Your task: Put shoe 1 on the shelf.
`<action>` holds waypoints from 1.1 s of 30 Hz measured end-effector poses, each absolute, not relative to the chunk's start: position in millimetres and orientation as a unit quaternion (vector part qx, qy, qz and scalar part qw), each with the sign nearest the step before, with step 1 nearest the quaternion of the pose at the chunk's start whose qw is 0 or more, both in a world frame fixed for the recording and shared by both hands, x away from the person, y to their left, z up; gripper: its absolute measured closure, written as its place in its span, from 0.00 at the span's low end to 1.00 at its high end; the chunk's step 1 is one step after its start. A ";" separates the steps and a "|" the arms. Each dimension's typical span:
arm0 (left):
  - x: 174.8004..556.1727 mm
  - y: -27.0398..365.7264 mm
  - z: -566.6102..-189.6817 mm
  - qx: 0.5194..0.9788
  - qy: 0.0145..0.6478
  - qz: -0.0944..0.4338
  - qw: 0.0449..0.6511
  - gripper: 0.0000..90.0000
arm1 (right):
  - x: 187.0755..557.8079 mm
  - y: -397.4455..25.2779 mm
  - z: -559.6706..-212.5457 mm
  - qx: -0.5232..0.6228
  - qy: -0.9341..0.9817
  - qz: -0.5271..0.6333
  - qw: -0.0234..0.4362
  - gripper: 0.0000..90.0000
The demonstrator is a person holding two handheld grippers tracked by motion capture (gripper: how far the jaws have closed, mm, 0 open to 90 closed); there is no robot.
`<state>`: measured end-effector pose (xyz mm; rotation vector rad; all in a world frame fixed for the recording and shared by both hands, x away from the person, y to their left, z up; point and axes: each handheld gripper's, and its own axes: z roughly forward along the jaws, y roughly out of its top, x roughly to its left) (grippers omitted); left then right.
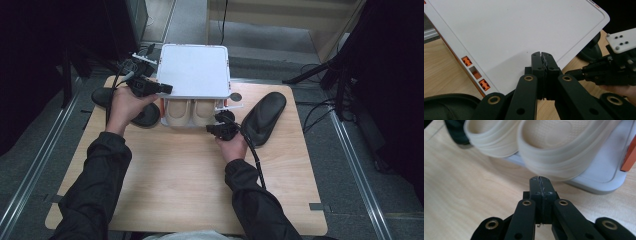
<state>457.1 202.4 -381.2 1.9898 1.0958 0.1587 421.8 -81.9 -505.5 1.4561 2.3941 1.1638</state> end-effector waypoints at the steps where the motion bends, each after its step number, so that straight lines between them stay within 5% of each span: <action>1: 457.1 202.4 -381.2 0.793 0.437 0.063 0.419 1.00 | 418.3 -83.0 -503.5 0.474 0.789 0.387 0.054 1.00; 5: 456.2 205.3 -378.8 0.791 0.441 0.056 0.419 0.96 | 406.1 -89.0 -495.4 0.462 0.789 0.402 0.048 1.00; 8: 454.5 207.5 -376.3 0.786 0.449 0.037 0.423 0.77 | 388.9 -100.4 -483.7 0.440 0.795 0.415 0.050 0.98; 15: 438.1 211.6 -364.3 0.785 0.450 0.033 0.425 0.52 | 361.8 -124.6 -474.1 0.418 0.797 0.434 0.046 0.87; 27: 414.3 231.2 -361.9 0.779 0.460 0.040 0.425 0.42 | 344.0 -142.0 -468.4 0.389 0.803 0.450 0.032 0.75; 33: 402.9 242.4 -363.6 0.767 0.479 0.067 0.422 0.43 | 340.4 -150.7 -464.7 0.382 0.805 0.453 0.022 0.56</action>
